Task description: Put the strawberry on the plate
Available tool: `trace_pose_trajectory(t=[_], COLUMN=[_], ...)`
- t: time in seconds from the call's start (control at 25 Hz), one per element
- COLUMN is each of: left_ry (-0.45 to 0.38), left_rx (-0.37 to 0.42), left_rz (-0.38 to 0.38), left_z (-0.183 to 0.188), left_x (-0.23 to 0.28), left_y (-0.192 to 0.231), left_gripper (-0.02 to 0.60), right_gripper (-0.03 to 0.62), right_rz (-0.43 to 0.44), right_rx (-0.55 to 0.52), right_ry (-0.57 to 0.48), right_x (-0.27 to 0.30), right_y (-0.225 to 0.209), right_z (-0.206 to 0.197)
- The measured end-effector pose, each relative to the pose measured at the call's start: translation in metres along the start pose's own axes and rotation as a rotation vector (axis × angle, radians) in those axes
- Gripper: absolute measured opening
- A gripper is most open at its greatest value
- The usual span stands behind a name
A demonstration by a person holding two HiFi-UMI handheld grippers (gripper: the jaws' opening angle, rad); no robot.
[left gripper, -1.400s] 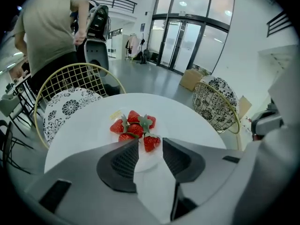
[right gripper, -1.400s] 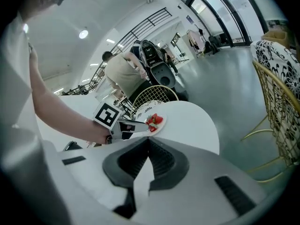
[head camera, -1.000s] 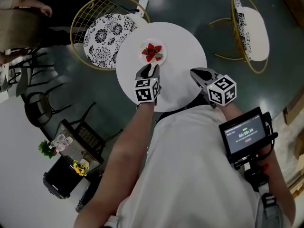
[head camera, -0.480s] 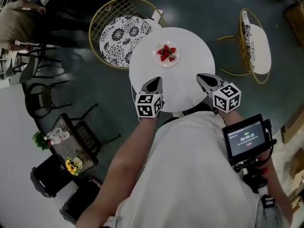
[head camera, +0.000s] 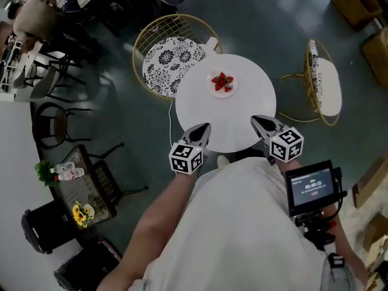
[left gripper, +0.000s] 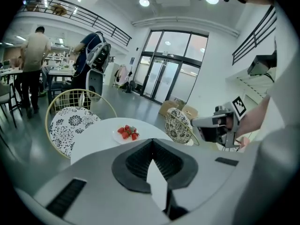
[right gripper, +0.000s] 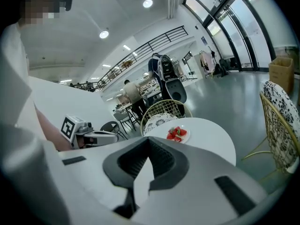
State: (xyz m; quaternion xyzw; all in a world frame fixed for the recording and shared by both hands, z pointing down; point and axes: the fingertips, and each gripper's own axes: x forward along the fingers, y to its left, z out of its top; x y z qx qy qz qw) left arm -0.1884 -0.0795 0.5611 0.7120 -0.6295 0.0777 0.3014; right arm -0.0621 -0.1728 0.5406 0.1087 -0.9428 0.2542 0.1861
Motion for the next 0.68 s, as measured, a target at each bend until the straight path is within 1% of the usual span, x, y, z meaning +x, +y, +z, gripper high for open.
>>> trace_pose_trajectory(t=[0.16, 0.28, 0.4, 0.68], left_ry=[-0.020, -0.014, -0.005, 0.011], left_rx=[-0.003, -0.012, -0.013, 0.009], left_rz=[0.007, 0.011, 0.004, -0.008], left_z=[-0.003, -0.014, -0.021, -0.023], left_x=[-0.008, -0.010, -0.006, -0.002], left_y=[0.011, 0.012, 0.010, 0.005], left_gripper=[0.006, 0.006, 0.006, 0.006], right_gripper=[0.005, 0.005, 0.005, 0.005], right_rz=[0.019, 0.036, 0.036, 0.042], right_rx=[-0.018, -0.026, -0.033, -0.037], right_ry=[-0.004, 0.009, 0.018, 0.028], right_x=[0.014, 0.017, 0.015, 0.017], right_y=[0.008, 0.014, 0.014, 0.017], right_z=[-0.002, -0.009, -0.012, -0.013])
